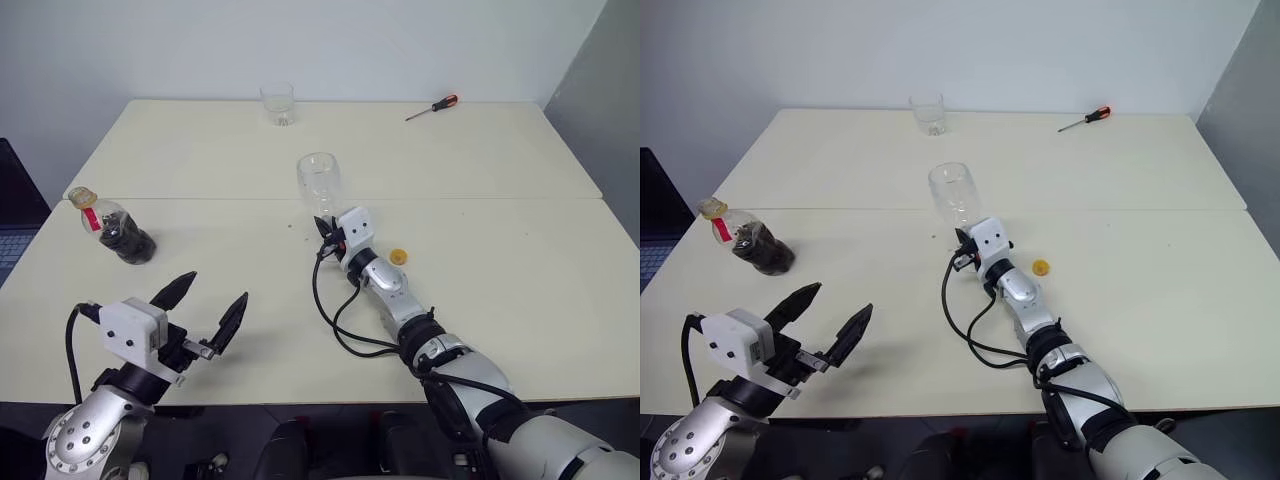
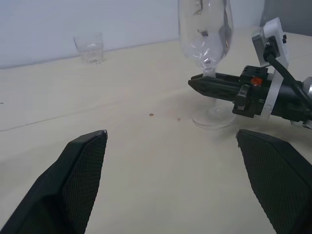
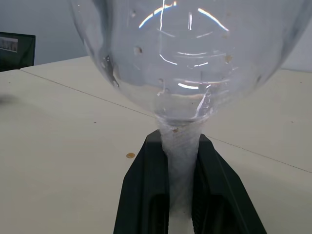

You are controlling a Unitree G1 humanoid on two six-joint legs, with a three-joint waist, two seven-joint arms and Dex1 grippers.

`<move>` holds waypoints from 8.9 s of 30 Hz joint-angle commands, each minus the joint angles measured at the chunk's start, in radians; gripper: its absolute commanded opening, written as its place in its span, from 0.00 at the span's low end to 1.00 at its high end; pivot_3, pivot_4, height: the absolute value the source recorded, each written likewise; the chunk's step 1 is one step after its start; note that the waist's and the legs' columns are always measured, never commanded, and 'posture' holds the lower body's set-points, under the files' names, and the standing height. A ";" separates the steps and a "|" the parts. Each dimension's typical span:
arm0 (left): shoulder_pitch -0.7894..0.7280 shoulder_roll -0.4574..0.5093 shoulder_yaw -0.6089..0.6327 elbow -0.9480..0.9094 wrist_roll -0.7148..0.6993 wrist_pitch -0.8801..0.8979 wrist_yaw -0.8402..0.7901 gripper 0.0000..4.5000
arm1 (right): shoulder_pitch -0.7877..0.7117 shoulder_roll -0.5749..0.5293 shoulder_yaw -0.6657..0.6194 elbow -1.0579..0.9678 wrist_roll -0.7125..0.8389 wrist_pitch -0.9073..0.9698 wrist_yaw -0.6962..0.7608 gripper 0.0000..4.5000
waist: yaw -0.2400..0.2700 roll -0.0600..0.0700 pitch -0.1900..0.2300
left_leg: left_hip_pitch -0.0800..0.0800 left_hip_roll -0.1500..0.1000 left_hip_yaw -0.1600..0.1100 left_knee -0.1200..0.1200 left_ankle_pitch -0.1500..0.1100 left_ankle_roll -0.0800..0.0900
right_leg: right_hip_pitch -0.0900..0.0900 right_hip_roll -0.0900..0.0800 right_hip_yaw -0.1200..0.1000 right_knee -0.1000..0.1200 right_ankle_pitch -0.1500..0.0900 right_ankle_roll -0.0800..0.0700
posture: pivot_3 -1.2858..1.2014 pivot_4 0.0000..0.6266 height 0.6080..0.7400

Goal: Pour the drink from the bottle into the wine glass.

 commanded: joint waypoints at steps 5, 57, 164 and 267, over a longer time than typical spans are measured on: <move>-0.053 0.019 -0.029 0.012 0.006 0.001 0.001 1.00 | 0.023 0.048 -0.001 -0.071 0.002 -0.023 0.045 0.65 | 0.000 0.000 0.000 | 0.002 0.000 0.000 -0.001 0.000 0.000 | 0.001 0.000 0.000 0.000 0.000 0.000 | 0.52 0.24 1.00; -0.417 0.061 0.159 0.662 0.298 -0.230 0.375 1.00 | 0.802 -0.608 -0.061 -1.836 0.607 0.956 0.339 0.99 | 0.029 -0.008 -0.003 | 0.004 0.000 -0.002 0.000 0.000 0.000 | 0.005 0.000 -0.003 -0.001 -0.001 0.000 | 0.52 0.24 1.00; -1.767 0.169 -0.527 1.926 0.714 -0.985 -0.388 0.57 | 0.388 -0.526 -0.046 -1.509 0.363 0.916 0.296 1.00 | 0.023 -0.011 -0.004 | -0.016 -0.003 0.001 0.009 0.000 0.001 | -0.015 0.004 -0.003 0.009 0.000 0.001 | 0.52 0.24 1.00; -2.029 0.267 -0.923 2.021 1.291 -1.224 0.206 0.57 | 0.392 -0.457 -0.052 -1.443 0.276 0.868 0.289 1.00 | 0.022 -0.011 -0.004 | -0.018 -0.003 0.002 0.017 0.000 0.001 | -0.016 0.004 -0.003 0.015 0.000 0.001 | 0.52 0.24 1.00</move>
